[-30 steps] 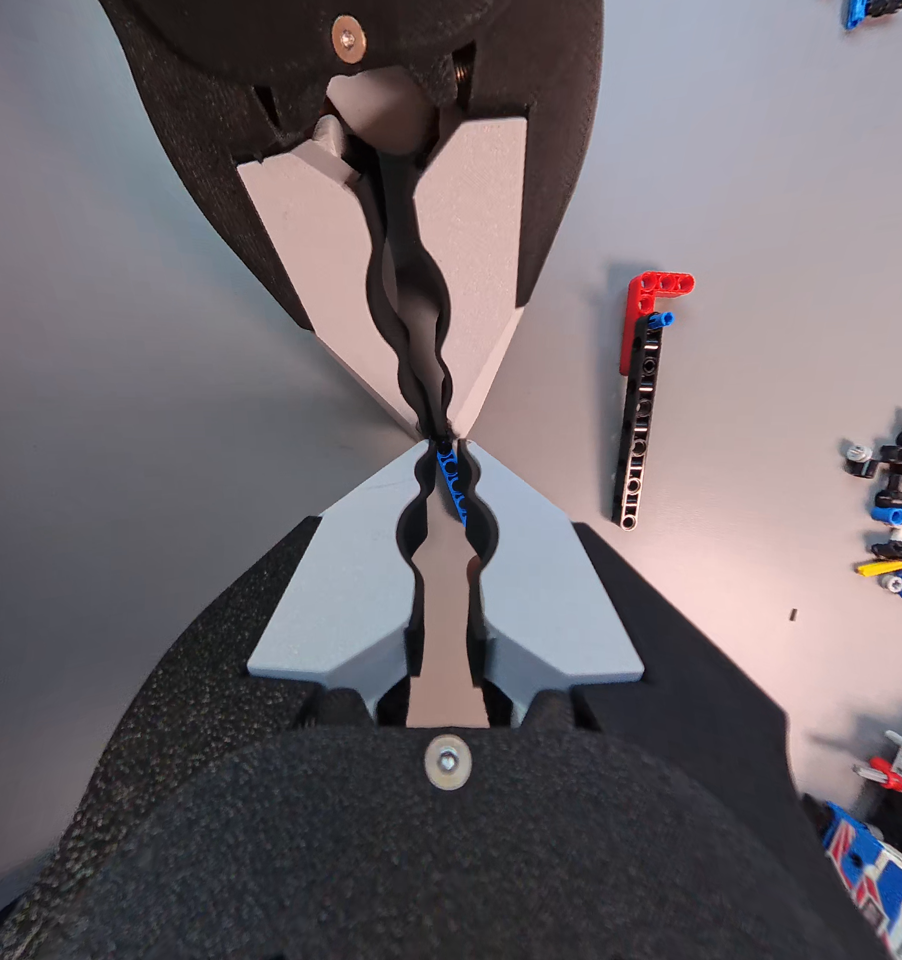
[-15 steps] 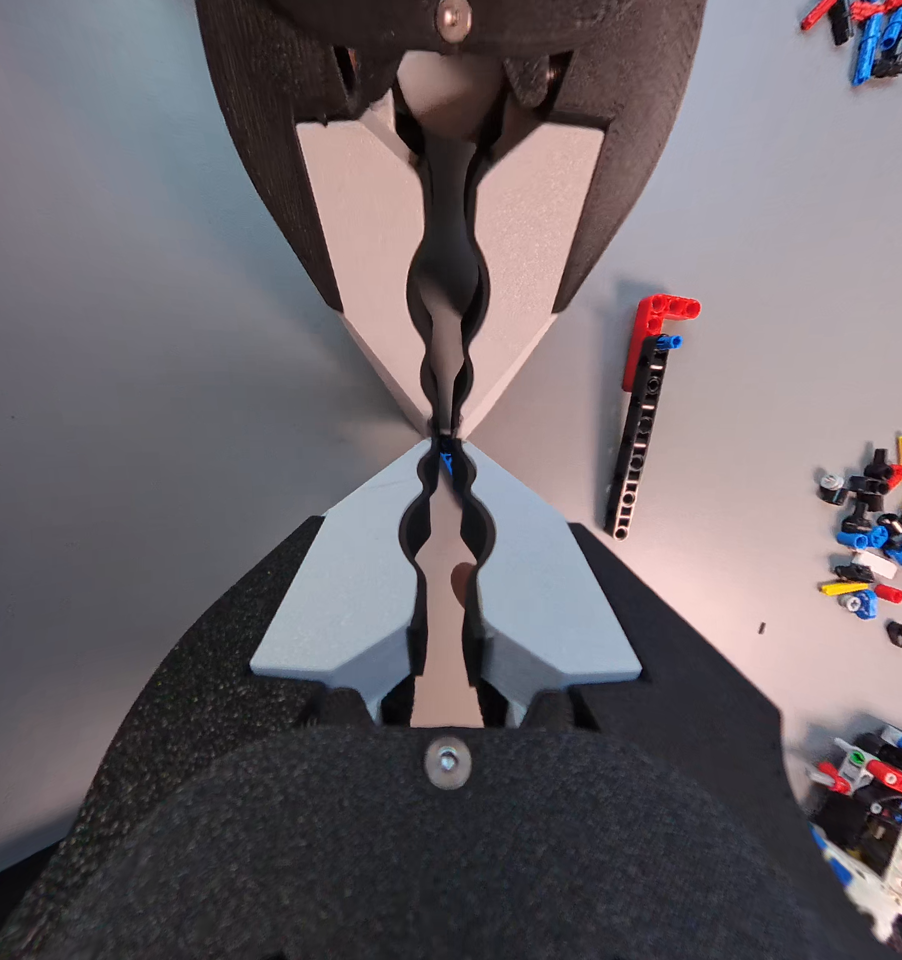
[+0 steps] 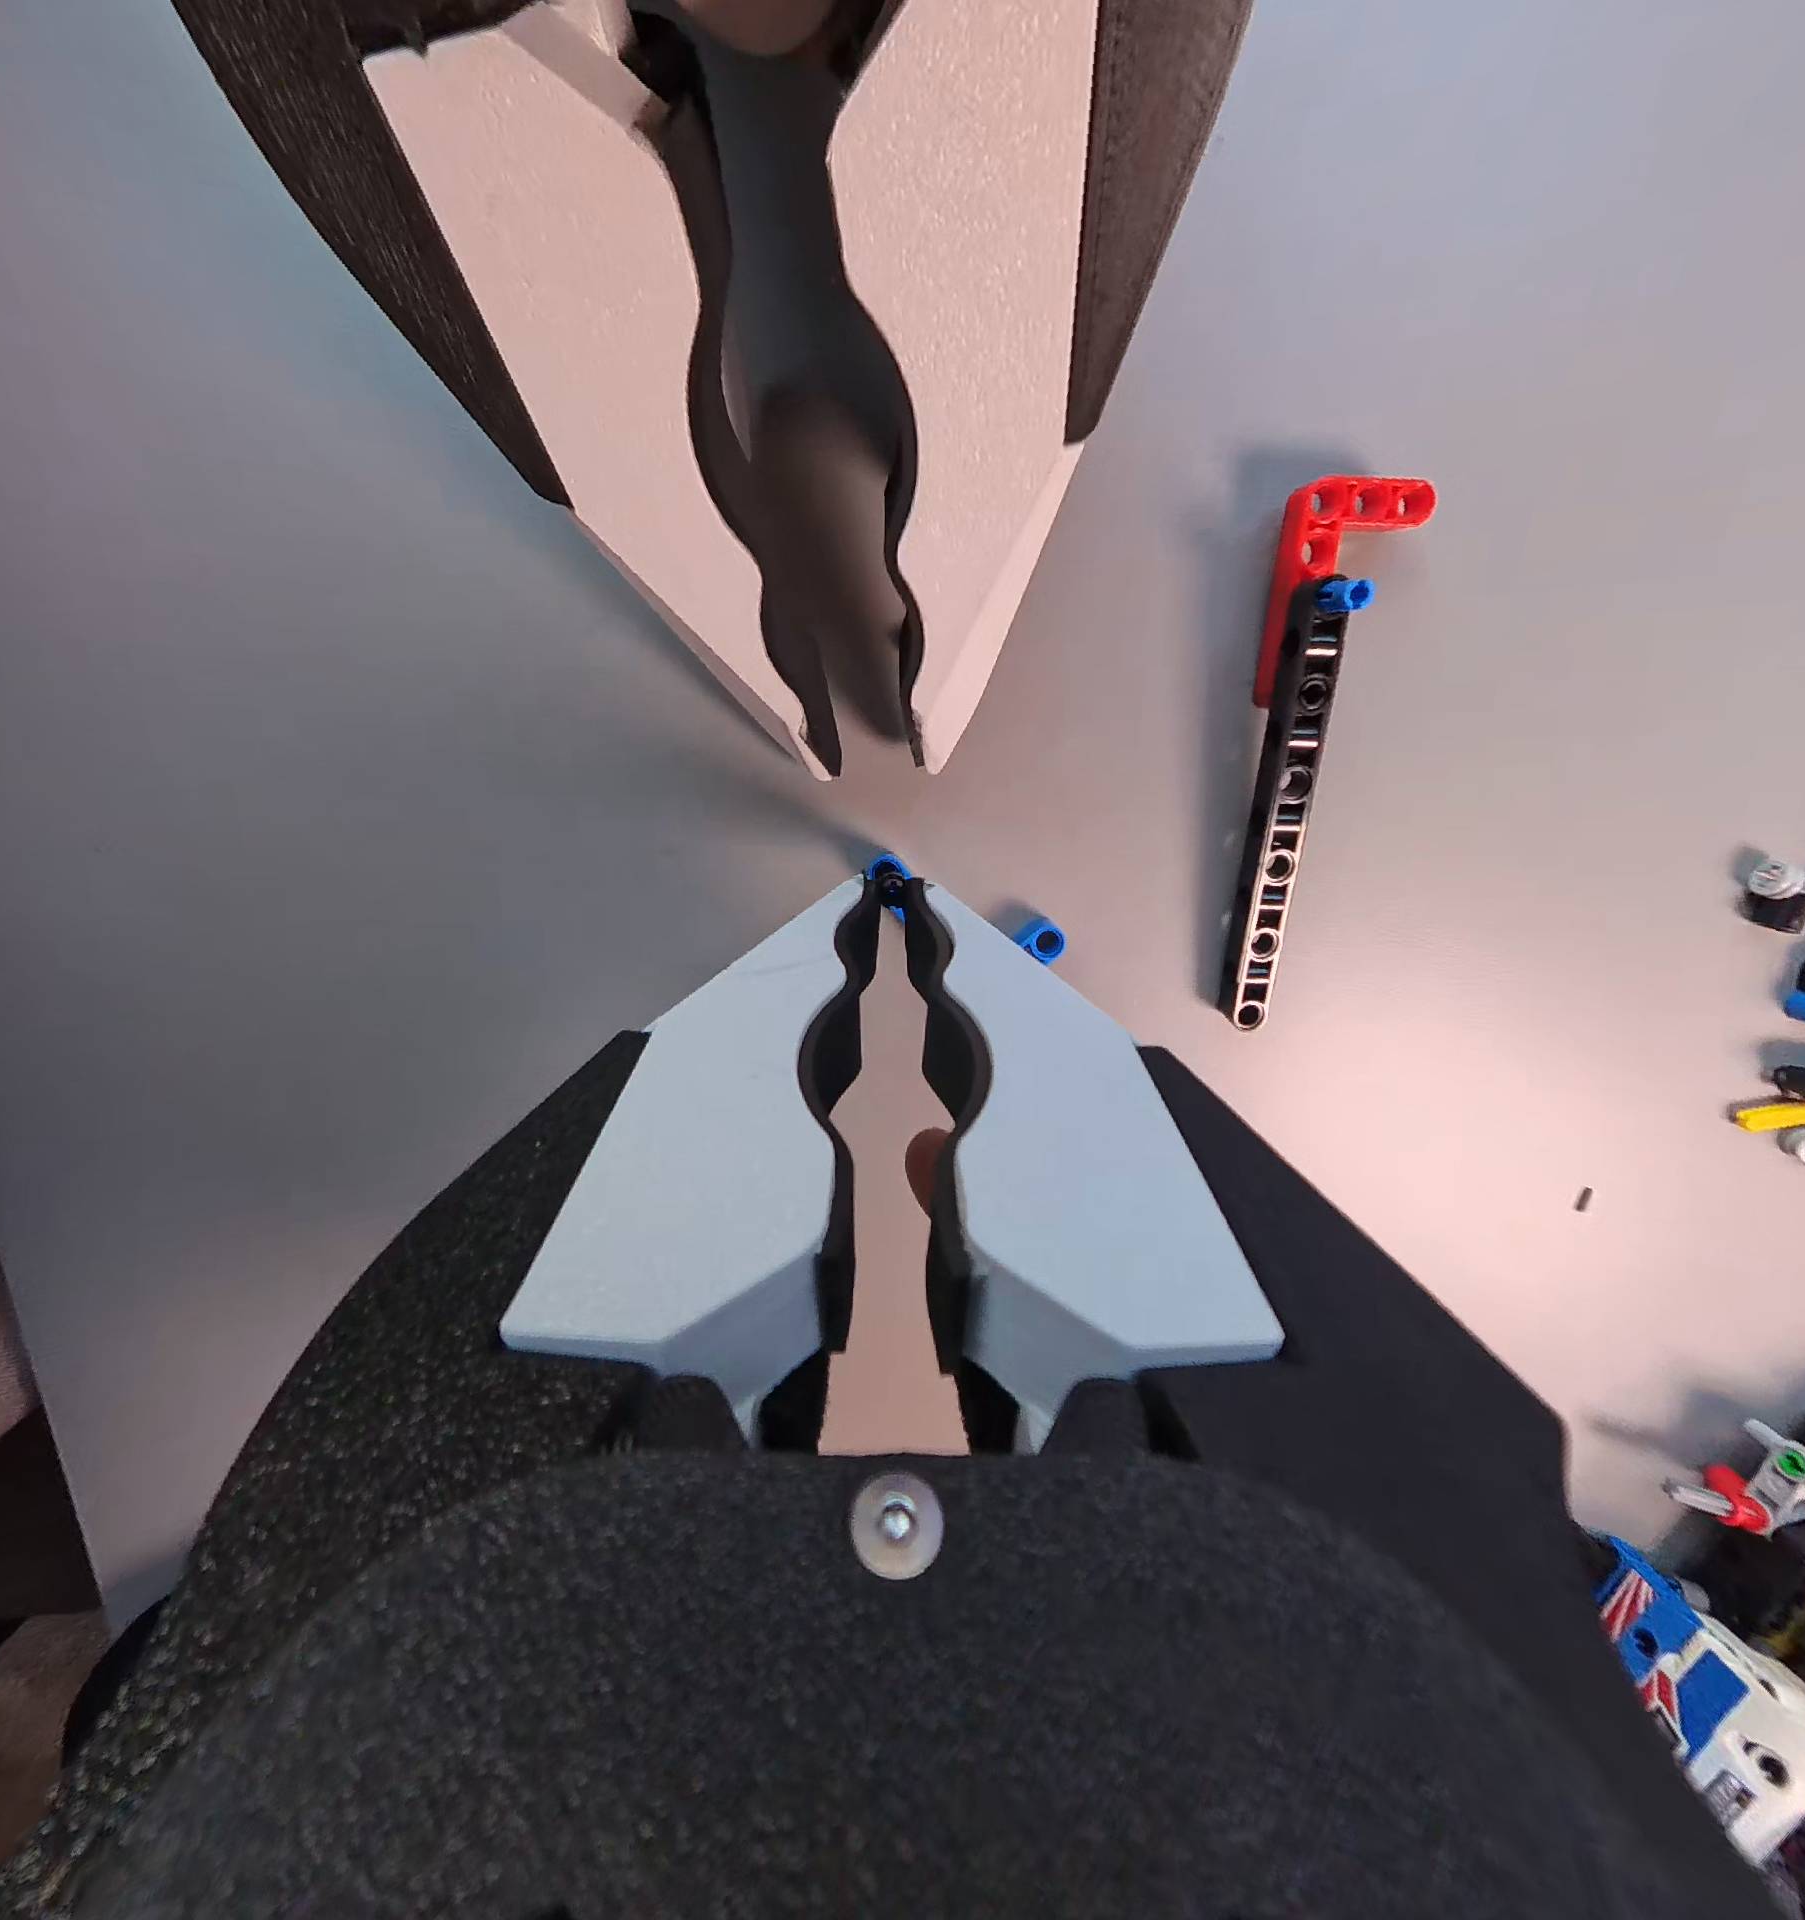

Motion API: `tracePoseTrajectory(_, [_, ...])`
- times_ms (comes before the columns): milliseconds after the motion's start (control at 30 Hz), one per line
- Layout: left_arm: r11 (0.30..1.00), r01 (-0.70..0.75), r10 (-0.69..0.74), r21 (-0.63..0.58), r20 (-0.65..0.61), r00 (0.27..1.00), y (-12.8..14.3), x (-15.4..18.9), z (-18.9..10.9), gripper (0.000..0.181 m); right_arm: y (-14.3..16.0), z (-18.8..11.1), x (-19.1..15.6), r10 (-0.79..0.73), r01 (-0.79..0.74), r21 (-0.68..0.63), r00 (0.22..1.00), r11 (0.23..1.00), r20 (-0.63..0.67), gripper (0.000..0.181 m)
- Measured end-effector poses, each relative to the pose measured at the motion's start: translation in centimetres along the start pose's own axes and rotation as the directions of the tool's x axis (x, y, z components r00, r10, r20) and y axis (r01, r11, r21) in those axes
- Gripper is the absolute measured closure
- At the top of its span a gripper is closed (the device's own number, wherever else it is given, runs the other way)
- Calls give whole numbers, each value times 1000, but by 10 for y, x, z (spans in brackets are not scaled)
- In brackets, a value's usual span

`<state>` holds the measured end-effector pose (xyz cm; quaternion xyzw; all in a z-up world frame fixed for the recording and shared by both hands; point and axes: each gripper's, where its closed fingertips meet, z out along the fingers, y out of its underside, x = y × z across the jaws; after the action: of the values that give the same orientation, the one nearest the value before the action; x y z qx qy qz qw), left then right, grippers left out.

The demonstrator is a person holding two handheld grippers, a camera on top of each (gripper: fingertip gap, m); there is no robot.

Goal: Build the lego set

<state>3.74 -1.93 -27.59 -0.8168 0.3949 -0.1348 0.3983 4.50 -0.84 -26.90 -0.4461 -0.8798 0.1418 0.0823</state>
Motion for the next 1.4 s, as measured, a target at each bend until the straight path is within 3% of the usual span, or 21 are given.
tracePoseTrajectory(600, [1000,27,-27,10,44,999,8,-15,-19,172,5,6,-5,-140,139,-164,990,977,4,179])
tracePoseTrajectory(1033, [999,38,-38,1,48,998,15,-18,-22,171,3,7,-5,-134,137,-147,990,980,34,178])
tracePoseTrajectory(1200, [999,44,-44,3,41,998,15,-18,-22,170,-3,2,-3,-142,141,-75,990,987,-6,164])
tracePoseTrajectory(1400, [999,40,-40,-2,37,999,16,-16,-20,170,-6,-1,-4,-159,158,-25,987,987,-30,181])
